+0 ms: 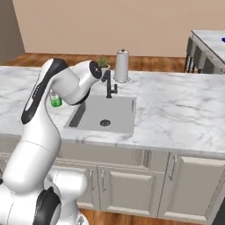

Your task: Place the drinks on the dining counter in a tight cluster.

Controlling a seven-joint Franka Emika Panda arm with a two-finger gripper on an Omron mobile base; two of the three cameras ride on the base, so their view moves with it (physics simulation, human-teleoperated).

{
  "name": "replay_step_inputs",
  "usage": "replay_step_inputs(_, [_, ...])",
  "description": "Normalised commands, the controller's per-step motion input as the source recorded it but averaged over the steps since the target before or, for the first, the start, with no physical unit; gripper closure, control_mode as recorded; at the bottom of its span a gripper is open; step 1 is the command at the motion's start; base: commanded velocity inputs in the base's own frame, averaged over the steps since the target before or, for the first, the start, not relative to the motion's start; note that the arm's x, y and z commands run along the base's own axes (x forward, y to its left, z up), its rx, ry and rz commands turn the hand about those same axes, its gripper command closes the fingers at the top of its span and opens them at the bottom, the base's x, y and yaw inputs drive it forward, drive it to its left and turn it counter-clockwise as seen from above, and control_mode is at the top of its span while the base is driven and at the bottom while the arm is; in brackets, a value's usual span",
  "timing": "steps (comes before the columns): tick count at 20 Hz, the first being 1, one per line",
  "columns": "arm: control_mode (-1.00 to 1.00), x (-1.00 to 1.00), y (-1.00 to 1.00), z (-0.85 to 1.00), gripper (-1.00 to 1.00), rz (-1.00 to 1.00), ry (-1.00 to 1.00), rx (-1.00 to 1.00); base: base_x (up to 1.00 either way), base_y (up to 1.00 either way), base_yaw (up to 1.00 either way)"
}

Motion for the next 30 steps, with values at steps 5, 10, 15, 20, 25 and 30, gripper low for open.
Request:
replay_step_inputs(5, [1.00,0.00,0.00,0.00,1.00,0.00,0.00,0.00,-0.03,-0.99,-0.32])
replay_step_inputs(10, [1.00,0.00,0.00,0.00,1.00,0.00,0.00,0.00,0.20,-0.99,-0.42])
replay_step_inputs(15, [1.00,0.00,0.00,0.00,1.00,0.00,0.00,0.00,0.24,-1.00,-0.29])
replay_step_inputs(20, [1.00,0.00,0.00,0.00,1.00,0.00,0.00,0.00,0.38,-1.00,0.13])
replay_step_inputs(25, [1.00,0.00,0.00,0.00,1.00,0.00,0.00,0.00,0.40,-1.00,0.18])
replay_step_inputs(30, [1.00,0.00,0.00,0.00,1.00,0.00,0.00,0.00,0.02,-1.00,0.13])
